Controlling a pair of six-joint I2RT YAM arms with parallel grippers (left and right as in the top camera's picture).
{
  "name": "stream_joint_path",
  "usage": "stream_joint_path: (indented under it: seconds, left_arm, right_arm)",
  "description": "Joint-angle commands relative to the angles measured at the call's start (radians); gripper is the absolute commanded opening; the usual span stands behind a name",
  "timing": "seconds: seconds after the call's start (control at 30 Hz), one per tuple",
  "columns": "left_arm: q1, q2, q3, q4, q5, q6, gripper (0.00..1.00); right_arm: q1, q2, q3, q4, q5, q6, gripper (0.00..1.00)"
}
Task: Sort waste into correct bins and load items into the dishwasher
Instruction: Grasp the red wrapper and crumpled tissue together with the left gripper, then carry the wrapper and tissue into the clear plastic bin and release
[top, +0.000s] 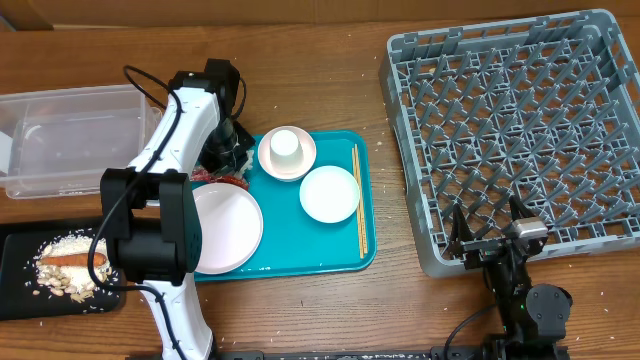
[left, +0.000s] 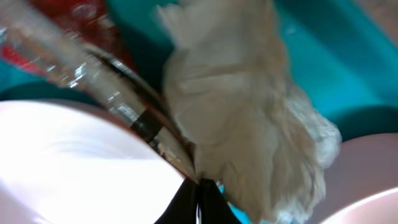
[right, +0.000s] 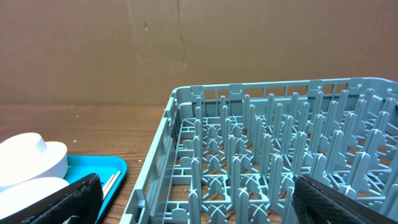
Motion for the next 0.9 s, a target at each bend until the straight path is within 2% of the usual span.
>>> stream_joint_path:
  seconds: [0.0, 0.23, 0.57, 0.87]
  left_arm:
    - [0.007, -0.002, 0.003, -0.03, -0.05, 0.018, 0.04]
    - [0.006, -0.074, 0.105, -0.119, -0.087, 0.035, 0.04]
    - [0.006, -0.191, 0.138, -0.123, -0.115, 0.079, 0.04]
    - [0.023, -0.264, 0.253, -0.117, -0.299, 0.113, 0.04]
  right_arm:
    - [-0.003, -0.011, -0.01, 0.003, 0.008, -0.004, 1.0]
    - [-0.003, -0.011, -0.01, 0.003, 0.009, -0.004, 1.0]
    - [-0.003, -0.011, -0.01, 0.003, 0.008, -0.004, 1.0]
    - [-0.003, -0.011, -0.01, 0.003, 0.008, -0.004, 1.0]
